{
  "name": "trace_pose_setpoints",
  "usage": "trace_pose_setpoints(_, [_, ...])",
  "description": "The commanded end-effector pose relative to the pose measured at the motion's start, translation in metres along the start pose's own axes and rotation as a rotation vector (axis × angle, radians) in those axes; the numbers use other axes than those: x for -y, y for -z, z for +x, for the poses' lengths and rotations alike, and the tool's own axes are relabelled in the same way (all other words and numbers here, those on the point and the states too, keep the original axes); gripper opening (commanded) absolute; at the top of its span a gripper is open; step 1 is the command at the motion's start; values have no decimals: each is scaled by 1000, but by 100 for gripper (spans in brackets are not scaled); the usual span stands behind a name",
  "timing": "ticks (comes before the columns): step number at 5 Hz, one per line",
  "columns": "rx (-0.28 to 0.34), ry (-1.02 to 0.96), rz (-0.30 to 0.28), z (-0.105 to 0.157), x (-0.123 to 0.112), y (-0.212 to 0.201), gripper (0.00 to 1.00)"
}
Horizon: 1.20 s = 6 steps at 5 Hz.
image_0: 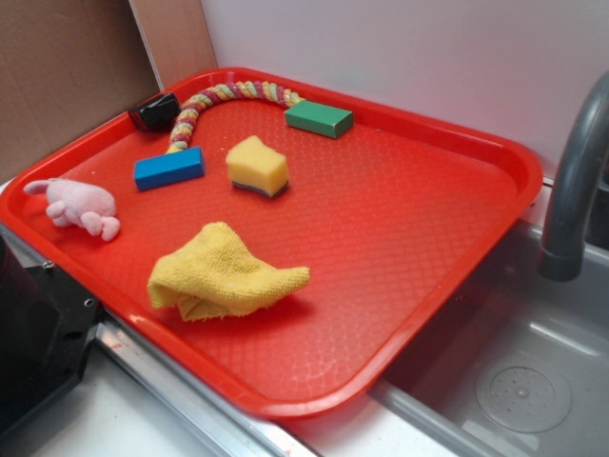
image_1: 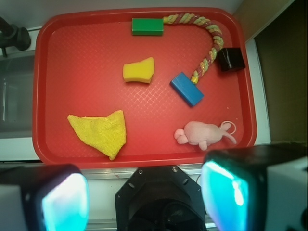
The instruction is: Grab the pink bunny.
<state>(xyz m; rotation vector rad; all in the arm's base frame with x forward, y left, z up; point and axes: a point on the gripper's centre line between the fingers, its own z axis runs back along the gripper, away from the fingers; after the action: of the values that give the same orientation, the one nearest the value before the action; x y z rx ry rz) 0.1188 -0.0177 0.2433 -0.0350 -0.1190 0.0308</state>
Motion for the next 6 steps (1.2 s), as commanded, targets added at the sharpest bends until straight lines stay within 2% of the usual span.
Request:
trace_pose_setpoints(1, [0, 0, 0, 0, 0, 0, 100])
trace_pose_setpoints(2, [-2, -220, 52, 25, -30, 38, 100])
trace_pose_setpoints(3, [-13, -408, 74, 52, -55, 63, 100])
trace_pose_setpoints(4, [22, -654, 116, 61, -78, 87, 100])
trace_pose_setpoints(5, [34, -909, 81, 28, -99, 100, 100])
trace_pose_setpoints(6, [-44, -1157, 123, 4, -103, 116, 100])
